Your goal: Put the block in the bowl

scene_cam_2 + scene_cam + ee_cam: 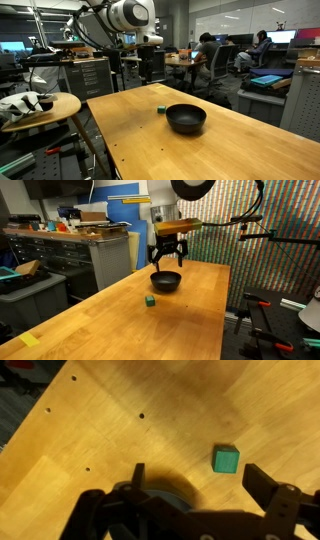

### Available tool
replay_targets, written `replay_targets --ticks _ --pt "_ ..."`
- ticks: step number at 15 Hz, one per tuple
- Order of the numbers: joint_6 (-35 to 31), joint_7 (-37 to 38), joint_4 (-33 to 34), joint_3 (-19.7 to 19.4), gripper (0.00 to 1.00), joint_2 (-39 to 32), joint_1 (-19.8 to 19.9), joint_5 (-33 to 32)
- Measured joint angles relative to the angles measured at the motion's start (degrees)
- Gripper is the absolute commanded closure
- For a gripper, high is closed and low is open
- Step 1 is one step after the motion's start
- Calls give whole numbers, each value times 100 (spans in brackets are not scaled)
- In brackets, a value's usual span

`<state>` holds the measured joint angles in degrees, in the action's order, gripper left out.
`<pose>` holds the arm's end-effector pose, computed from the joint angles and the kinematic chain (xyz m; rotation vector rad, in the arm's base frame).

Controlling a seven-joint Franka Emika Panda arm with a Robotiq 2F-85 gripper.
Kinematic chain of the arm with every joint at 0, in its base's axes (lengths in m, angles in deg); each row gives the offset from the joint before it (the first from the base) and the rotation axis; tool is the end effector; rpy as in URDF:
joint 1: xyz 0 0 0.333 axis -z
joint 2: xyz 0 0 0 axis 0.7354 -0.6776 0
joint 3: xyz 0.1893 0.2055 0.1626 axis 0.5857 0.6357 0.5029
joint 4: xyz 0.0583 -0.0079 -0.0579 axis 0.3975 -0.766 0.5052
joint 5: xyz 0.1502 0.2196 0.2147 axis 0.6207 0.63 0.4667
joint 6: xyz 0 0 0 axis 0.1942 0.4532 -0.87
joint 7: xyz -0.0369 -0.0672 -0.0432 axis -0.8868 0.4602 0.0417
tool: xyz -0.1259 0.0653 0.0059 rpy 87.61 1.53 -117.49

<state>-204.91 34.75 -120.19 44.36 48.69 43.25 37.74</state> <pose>0.5025 0.1053 0.3137 2.8010 -1.1712 -0.0494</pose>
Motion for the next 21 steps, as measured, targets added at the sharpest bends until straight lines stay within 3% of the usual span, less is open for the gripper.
replay_targets --ticks 4,9,19,20,21 --pt "-469 548 377 -364 0 -756 -305 -307" --pt "-831 646 1006 -663 0 -1640 -628 -357" --pt "-894 602 1989 -918 0 -2760 -902 -324" --pt "-894 589 2031 -918 22 -2827 -904 -313" --pt "-894 580 2070 -918 27 -2888 -905 -304"
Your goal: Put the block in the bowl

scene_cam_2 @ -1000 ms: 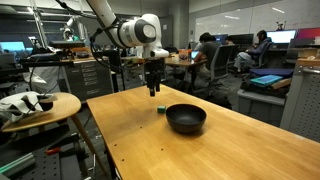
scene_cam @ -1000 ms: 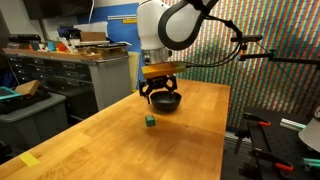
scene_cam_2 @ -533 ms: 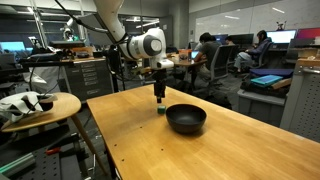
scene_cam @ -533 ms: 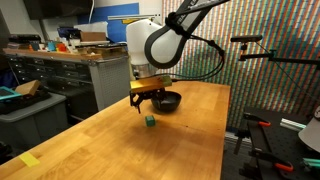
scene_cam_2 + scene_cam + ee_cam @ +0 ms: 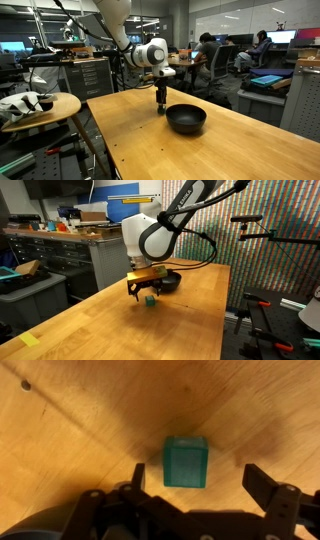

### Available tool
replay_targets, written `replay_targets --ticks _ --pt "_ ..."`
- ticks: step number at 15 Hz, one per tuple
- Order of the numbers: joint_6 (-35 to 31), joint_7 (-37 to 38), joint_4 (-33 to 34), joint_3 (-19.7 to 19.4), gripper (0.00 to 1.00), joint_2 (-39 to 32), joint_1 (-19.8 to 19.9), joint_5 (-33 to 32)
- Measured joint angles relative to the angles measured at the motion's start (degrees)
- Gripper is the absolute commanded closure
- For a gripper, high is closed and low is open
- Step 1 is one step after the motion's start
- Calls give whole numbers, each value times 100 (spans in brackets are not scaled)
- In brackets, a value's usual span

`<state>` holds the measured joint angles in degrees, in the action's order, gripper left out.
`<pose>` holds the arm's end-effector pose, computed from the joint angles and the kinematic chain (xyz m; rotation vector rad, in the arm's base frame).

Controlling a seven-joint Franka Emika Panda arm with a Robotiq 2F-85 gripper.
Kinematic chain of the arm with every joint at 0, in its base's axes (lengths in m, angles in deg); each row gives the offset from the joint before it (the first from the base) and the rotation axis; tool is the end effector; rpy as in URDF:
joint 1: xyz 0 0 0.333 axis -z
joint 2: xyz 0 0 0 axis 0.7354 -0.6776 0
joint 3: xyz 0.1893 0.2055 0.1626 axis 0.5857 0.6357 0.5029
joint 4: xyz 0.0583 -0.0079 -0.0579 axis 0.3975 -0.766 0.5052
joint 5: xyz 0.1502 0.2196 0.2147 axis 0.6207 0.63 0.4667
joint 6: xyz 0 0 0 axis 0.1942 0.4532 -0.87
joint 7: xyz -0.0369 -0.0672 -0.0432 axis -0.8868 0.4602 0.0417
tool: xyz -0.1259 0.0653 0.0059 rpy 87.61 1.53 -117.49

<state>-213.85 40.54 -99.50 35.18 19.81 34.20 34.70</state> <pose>0.6018 0.1291 0.1668 2.7390 -1.2199 0.0250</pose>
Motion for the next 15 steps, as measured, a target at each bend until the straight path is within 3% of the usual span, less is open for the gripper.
replay_targets --ticks 7,15 --pt "3 -42 111 0 82 -148 -1 111" --pt "131 -42 139 -36 83 252 0 276"
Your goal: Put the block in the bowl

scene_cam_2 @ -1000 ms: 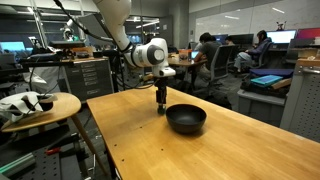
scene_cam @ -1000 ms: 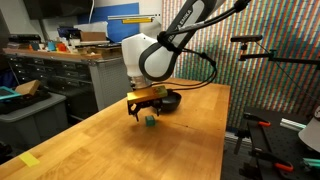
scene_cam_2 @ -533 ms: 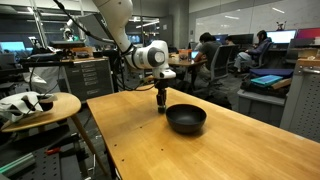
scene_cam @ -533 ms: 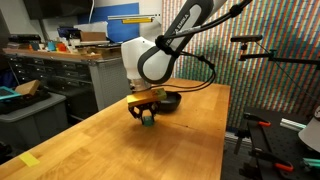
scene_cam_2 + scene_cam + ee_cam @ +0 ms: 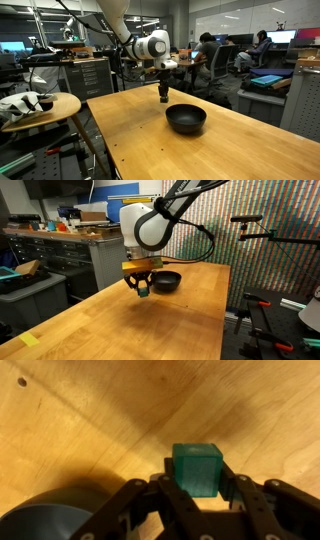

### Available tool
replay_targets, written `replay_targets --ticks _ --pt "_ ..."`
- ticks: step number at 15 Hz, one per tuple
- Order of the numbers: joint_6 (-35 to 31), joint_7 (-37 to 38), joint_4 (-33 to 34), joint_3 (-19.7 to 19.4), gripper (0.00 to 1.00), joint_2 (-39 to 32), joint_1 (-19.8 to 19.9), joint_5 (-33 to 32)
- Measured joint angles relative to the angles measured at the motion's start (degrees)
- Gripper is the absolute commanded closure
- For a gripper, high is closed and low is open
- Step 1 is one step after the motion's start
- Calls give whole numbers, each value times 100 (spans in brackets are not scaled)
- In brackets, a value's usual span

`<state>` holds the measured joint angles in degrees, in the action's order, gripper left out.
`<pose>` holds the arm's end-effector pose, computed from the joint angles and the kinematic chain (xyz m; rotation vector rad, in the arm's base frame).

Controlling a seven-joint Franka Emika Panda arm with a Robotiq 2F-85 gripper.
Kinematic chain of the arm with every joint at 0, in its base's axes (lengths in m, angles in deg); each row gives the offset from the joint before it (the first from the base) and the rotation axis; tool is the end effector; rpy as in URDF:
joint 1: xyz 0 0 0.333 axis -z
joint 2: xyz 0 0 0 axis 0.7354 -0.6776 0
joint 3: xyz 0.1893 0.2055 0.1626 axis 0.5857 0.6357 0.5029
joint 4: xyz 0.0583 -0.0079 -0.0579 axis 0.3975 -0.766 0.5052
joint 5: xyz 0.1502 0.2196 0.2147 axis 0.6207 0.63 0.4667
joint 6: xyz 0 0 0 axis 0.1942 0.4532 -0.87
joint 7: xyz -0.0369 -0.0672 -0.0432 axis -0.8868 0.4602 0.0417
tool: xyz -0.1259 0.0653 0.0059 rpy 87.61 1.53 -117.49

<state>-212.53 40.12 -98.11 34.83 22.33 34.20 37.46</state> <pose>0.6136 0.1292 0.2009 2.7567 -1.2923 0.0536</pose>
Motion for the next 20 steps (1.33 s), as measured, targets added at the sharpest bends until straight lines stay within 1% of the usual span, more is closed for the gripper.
replay_targets --ticks 3,6,9,12,17,20 --pt "138 0 -86 -126 83 396 4 -1" --pt "218 6 -357 -299 83 876 23 -10" --pt "221 64 -837 -446 83 1345 65 -29" --pt "182 117 -1388 -486 83 1685 171 -29" --pt "-199 300 -2081 -537 83 1780 393 -34" --pt "-468 342 -2270 -585 83 1692 524 -34"
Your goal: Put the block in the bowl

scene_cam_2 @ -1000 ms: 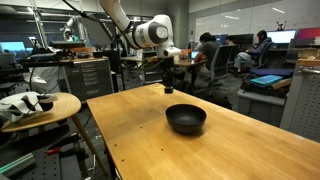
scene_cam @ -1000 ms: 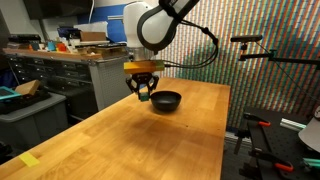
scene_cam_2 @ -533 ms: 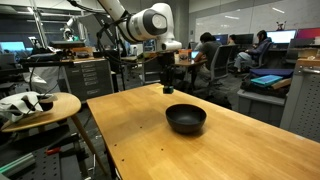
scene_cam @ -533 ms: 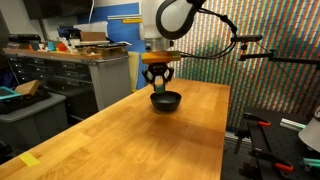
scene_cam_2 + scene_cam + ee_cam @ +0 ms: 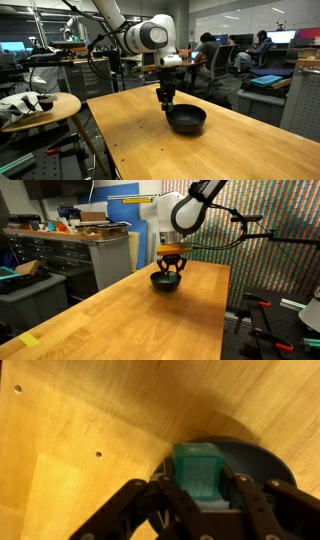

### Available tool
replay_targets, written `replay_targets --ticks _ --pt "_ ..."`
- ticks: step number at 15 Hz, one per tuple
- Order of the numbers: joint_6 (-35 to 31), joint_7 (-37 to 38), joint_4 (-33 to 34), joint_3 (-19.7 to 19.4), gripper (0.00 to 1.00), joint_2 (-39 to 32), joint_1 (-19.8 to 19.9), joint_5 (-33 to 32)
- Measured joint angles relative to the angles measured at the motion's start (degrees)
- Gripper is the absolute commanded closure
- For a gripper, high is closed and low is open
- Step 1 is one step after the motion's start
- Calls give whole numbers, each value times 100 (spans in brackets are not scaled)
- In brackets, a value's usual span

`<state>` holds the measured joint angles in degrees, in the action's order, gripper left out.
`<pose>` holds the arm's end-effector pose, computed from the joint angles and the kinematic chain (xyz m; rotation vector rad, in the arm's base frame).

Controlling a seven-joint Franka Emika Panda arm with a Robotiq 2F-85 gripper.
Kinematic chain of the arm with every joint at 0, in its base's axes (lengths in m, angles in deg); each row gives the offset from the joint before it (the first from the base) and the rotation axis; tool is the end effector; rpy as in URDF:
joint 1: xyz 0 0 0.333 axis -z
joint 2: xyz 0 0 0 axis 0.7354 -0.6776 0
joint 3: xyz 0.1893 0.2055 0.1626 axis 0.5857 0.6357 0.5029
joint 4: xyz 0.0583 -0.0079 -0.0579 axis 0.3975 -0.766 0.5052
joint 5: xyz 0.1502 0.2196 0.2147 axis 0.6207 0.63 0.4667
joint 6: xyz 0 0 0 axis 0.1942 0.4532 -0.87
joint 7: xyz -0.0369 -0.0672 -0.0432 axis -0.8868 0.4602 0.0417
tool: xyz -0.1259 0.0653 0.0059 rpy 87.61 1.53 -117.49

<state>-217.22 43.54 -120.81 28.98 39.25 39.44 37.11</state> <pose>0.5320 0.0078 0.2406 2.5551 -1.5920 0.0447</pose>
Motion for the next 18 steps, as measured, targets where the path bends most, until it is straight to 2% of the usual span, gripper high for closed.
replay_targets --ticks 7,8,9,10,13,14,18 --pt "-508 18 -15 -184 83 -233 172 4" --pt "-564 18 -13 -220 33 -241 179 4" --pt "-612 18 -12 -250 31 -242 184 4" --pt "-666 16 -11 -266 26 -242 193 4" --pt "-801 10 6 -273 3 -243 206 4" --pt "-857 4 21 -273 0 -242 206 4" --pt "-987 -58 141 -274 0 -203 206 4"
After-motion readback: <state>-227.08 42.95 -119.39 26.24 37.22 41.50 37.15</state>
